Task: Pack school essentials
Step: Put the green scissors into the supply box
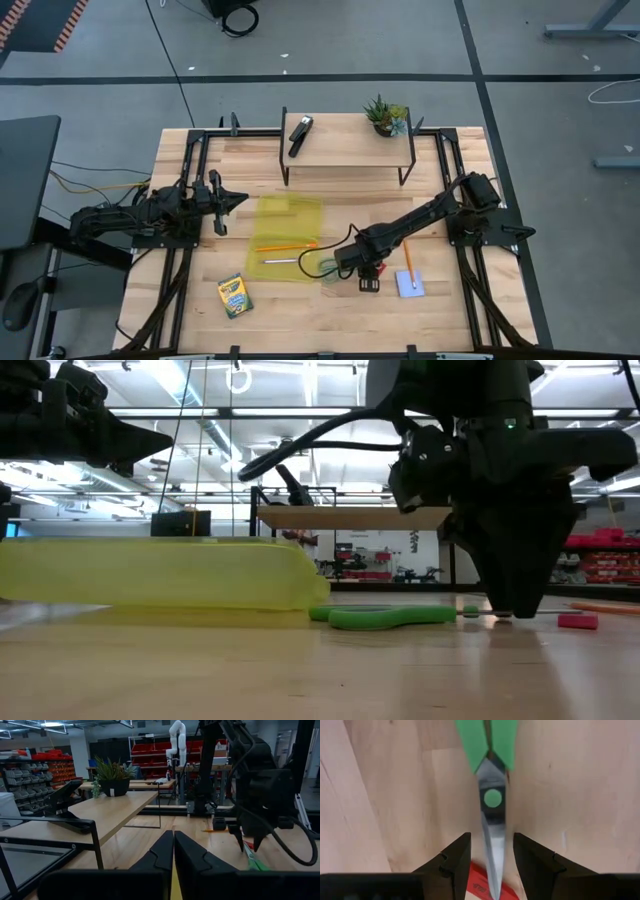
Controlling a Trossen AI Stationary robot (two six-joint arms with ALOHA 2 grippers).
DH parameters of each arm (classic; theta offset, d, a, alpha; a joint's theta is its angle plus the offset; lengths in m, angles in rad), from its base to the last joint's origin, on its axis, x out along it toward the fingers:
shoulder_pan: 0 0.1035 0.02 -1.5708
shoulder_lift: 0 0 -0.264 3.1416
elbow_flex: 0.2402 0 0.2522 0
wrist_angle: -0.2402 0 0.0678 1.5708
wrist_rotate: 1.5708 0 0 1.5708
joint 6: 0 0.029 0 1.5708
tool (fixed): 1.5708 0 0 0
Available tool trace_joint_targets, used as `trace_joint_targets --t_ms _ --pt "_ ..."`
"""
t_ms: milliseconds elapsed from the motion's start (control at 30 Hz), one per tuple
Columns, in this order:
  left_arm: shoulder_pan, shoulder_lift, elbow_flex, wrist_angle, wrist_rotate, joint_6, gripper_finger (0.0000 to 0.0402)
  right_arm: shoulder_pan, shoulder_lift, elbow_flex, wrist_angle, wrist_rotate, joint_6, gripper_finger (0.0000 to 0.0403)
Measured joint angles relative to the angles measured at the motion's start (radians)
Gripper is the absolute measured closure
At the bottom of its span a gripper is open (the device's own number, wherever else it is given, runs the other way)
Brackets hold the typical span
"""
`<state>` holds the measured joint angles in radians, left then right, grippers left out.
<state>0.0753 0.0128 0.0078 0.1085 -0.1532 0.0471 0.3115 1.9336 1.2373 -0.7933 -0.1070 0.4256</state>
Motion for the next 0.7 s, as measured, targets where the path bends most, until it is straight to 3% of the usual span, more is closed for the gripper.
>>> trace_joint_targets --t_ms 700 --pt "0.0 0.0 0.0 -0.001 0.0 0.0 0.0383 0.013 -0.002 -0.052 0.037 0.035 0.023 0.0268"
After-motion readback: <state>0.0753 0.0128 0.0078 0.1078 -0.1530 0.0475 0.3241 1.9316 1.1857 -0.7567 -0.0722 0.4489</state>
